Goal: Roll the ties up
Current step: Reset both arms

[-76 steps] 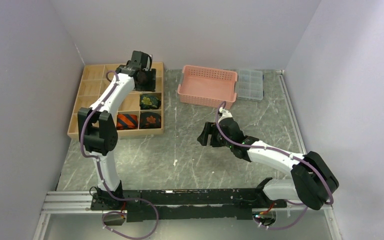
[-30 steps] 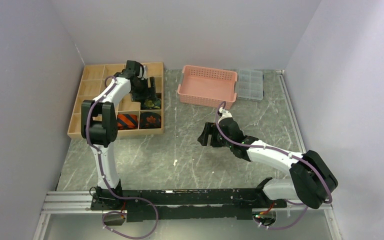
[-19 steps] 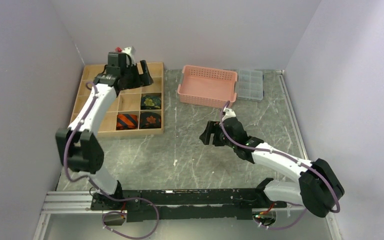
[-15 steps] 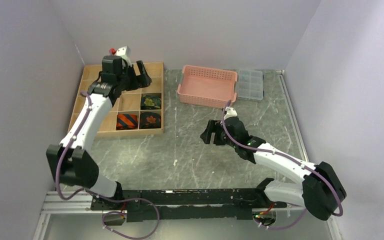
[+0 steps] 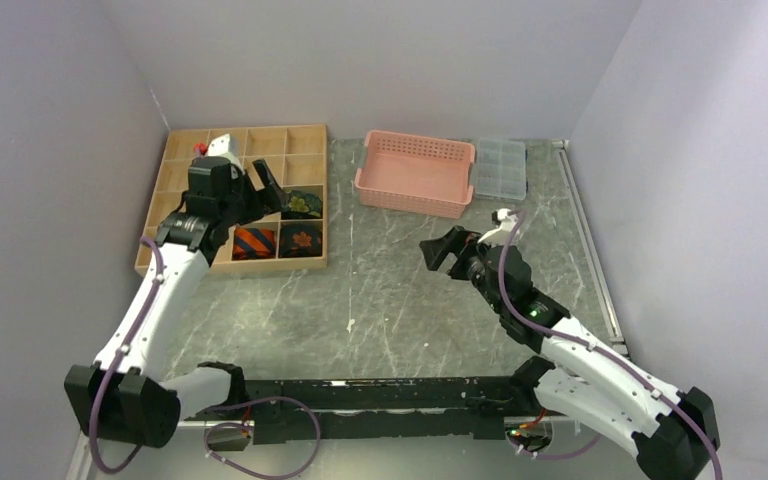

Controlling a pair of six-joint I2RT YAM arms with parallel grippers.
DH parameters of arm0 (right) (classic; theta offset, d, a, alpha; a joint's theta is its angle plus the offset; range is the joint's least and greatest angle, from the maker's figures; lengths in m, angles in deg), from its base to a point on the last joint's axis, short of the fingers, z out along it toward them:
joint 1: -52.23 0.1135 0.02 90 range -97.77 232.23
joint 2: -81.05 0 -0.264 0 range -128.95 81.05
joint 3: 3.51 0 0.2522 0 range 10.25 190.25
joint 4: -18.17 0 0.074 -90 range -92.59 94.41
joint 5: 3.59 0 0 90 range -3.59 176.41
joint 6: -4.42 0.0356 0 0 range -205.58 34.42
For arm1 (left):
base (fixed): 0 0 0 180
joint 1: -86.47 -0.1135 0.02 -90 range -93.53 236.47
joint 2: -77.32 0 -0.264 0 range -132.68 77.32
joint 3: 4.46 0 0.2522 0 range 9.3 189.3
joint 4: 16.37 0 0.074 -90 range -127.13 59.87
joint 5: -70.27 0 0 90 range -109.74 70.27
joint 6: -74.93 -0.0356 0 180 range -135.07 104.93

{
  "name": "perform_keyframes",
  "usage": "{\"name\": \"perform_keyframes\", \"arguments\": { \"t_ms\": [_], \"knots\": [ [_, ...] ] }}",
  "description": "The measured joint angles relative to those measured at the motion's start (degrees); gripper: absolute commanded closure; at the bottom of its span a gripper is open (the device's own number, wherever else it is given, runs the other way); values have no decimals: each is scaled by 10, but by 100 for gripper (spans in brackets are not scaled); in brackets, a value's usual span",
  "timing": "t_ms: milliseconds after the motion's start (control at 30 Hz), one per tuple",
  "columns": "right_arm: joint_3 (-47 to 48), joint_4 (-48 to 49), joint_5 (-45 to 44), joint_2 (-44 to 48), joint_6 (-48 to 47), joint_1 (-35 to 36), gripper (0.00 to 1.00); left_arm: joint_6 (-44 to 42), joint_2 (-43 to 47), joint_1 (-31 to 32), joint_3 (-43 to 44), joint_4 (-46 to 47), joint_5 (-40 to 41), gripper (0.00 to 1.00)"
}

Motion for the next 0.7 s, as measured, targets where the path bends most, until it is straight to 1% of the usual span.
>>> {"name": "perform_keyframes", "arguments": {
  "t_ms": [67, 133, 233, 300, 467, 567, 700],
  "knots": [
    [-14, 19, -5, 16, 5, 0, 0, 7, 28, 0, -17, 6, 11, 6],
    [-5, 17, -6, 10, 4, 0, 0, 13, 66, 0, -46, 13, 28, 6],
    [44, -14, -7, -20, -4, 0, 0, 16, 118, 0, -86, 22, 55, 6],
    [72, -16, -5, -33, -10, 0, 0, 12, 147, 0, -103, 25, 72, 6],
    [71, 20, -15, -17, -12, 0, 0, -11, 195, 0, -119, 25, 100, 6],
    [60, 32, -56, -10, -18, 0, 0, -26, 211, 0, -140, 43, 115, 6],
    [59, 38, -156, -25, -67, 0, 0, -49, 214, 7, -235, 109, 149, 6]
  ]
}}
